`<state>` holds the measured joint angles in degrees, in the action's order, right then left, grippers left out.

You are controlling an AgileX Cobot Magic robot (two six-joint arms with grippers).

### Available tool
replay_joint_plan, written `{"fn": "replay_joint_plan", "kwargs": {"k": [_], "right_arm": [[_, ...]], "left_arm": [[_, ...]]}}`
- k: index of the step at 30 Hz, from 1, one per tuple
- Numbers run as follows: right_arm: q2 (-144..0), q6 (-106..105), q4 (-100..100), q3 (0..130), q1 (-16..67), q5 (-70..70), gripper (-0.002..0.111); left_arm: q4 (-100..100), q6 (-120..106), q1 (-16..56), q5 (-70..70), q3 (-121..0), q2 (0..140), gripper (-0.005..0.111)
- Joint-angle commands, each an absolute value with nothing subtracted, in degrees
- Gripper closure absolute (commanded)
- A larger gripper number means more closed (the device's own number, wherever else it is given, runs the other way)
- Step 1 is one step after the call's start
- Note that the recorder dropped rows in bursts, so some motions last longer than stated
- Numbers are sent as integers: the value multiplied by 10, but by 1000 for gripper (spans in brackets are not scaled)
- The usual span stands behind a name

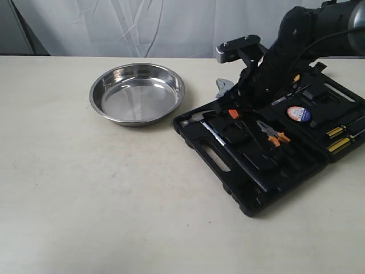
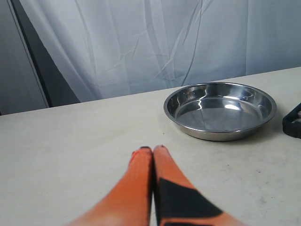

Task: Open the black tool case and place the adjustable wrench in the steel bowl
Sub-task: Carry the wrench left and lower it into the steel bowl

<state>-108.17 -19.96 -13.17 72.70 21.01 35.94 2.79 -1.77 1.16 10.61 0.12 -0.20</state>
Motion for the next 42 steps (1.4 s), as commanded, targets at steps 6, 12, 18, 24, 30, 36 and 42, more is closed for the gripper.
{"fn": "replay_joint_plan", "kwargs": {"k": [6, 12, 18, 24, 30, 36, 42], "right_arm": [[-1096, -199, -151, 807, 287, 142, 108], [-1144, -199, -181, 884, 319, 85, 108], [-1193, -199, -202, 933, 348, 83, 108], [-1241, -199, -202, 965, 377, 45, 108], [-1305, -194, -212, 1032, 394, 6, 108], [-1365, -194, -278, 1109, 394, -25, 108], [-1405, -194, -278, 1146, 394, -20, 108]], "left_arm": [[27, -17, 12, 103, 0, 0, 106], [27, -17, 12, 103, 0, 0, 106], [27, -17, 12, 104, 0, 0, 106], [27, -17, 12, 104, 0, 0, 106], [27, -17, 12, 104, 0, 0, 106], [27, -17, 12, 104, 0, 0, 106], [27, -17, 12, 104, 0, 0, 106]]}}
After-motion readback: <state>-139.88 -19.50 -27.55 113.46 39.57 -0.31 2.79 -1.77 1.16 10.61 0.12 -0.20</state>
